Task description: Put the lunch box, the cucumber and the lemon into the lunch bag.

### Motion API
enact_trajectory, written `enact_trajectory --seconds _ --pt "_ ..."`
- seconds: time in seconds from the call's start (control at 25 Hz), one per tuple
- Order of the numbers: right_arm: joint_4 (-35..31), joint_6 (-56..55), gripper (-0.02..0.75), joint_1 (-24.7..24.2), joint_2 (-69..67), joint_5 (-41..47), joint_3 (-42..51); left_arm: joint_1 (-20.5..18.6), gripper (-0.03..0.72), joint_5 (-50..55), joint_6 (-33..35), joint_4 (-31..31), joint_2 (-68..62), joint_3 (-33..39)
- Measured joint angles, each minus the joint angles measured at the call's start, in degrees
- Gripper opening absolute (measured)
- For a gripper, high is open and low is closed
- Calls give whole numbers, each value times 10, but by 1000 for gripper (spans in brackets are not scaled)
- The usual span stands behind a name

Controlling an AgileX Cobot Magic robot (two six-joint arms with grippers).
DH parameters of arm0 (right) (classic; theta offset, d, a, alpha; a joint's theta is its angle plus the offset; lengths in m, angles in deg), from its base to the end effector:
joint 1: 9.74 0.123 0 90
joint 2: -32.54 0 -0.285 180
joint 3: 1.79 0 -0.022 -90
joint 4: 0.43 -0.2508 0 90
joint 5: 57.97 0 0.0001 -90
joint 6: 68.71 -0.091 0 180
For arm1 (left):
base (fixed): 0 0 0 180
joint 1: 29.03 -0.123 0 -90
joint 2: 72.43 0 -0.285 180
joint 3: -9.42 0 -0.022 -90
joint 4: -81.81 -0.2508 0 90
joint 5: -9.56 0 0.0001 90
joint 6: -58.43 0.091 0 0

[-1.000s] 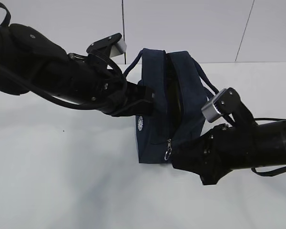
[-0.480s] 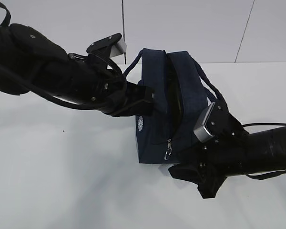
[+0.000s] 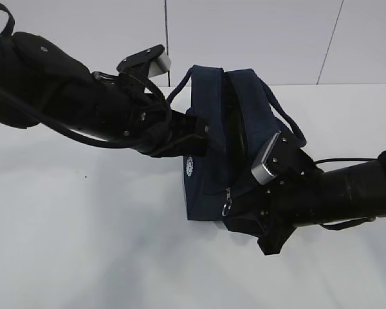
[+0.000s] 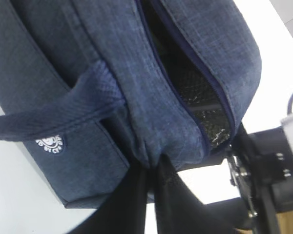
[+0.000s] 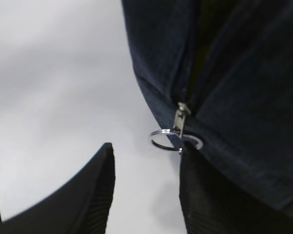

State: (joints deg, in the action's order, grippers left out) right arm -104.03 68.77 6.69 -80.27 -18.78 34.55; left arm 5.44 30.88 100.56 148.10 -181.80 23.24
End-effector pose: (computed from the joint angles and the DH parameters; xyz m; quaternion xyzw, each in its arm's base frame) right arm 0.2774 0.1402 0.1281 -0.4556 0.7662 0.2610 0.3705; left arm 0.2961 -0.2401 0.2154 0.1611 0.8889 -0.3268 0.2776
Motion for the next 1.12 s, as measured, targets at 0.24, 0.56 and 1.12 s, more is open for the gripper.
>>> enact_trajectory --seconds 0.24,0.56,1.12 --pt "-1 1 337 0 -13 -3 -7 0 -6 0 0 0 0 0" --pt "-1 1 337 0 -16 -26 -30 0 -6 0 0 0 0 0" --pt "-1 1 337 0 -51 16 -47 0 -6 0 0 0 0 0"
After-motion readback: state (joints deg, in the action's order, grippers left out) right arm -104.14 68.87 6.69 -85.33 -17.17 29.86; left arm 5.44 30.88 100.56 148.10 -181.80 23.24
